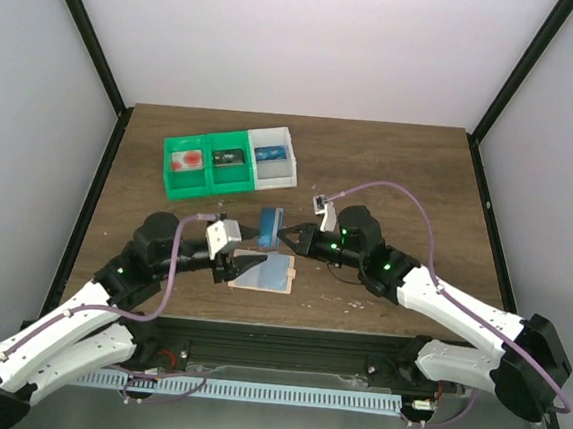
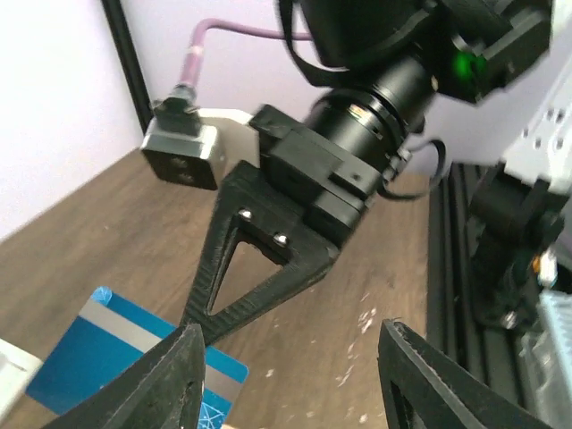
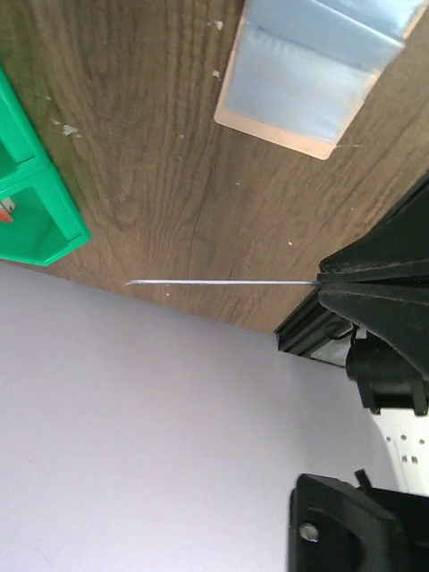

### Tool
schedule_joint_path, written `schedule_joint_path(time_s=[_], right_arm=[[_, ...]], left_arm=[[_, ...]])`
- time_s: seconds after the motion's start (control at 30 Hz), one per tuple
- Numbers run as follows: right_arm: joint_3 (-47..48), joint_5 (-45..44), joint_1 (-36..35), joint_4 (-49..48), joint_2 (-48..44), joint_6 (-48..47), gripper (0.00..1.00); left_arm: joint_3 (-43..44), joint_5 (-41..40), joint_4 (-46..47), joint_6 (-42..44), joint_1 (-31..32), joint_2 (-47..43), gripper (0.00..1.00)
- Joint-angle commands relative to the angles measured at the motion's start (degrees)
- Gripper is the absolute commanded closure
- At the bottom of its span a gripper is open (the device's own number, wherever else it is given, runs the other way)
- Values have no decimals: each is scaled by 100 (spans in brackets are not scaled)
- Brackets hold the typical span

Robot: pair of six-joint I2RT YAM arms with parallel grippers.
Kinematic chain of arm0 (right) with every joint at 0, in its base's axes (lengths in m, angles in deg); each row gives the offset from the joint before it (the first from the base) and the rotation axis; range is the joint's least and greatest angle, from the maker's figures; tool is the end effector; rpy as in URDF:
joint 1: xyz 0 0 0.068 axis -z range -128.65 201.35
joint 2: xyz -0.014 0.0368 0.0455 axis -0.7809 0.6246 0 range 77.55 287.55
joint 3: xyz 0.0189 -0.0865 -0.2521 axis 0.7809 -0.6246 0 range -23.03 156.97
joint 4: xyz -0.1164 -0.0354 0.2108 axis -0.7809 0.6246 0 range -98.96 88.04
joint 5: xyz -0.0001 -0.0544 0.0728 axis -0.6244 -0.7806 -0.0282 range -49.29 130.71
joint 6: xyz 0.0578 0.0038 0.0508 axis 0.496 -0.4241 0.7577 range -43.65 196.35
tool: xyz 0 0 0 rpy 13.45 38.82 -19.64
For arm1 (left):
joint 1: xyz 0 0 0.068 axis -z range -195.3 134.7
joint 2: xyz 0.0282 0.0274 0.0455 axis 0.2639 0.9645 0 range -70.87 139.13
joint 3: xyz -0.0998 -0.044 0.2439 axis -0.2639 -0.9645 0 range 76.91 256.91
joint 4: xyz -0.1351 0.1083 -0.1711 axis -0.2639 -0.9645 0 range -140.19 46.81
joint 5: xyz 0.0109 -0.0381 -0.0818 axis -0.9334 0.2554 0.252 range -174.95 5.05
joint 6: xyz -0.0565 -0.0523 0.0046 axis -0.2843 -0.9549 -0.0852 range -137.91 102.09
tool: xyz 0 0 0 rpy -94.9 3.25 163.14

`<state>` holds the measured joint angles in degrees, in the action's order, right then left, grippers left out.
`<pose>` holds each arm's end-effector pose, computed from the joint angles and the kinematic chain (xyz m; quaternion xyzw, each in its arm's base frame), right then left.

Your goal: Take the credit cards out of the card holder

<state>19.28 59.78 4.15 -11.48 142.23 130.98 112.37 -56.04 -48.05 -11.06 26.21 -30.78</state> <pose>0.1670 0.2119 0.2703 -0.0426 0.8116 0.5254 0.2521 0.1152 -0.1442 0.2996 0.4499 0.6082 -0.3682 0.5406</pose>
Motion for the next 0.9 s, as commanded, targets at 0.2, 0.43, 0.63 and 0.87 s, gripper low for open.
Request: schedule_joint_path(time_s=[0.2,0.43,0.63,0.87], right_arm=[[277,409,115,-298,97,1317,100],[60,546,110,-628,65,1700,100],[-36,650,114,-767,78,1809,99],[-186,914,115,-1069,140,2056,100]], left_arm=[[-69,-1044,-504,2958,586,-174,40],[-247,-1216,-423,3906,600,-85,40],[-394,-1191,-460,4388,605,-189,38],[-470,-1848,-293,4703,620,-46,41]])
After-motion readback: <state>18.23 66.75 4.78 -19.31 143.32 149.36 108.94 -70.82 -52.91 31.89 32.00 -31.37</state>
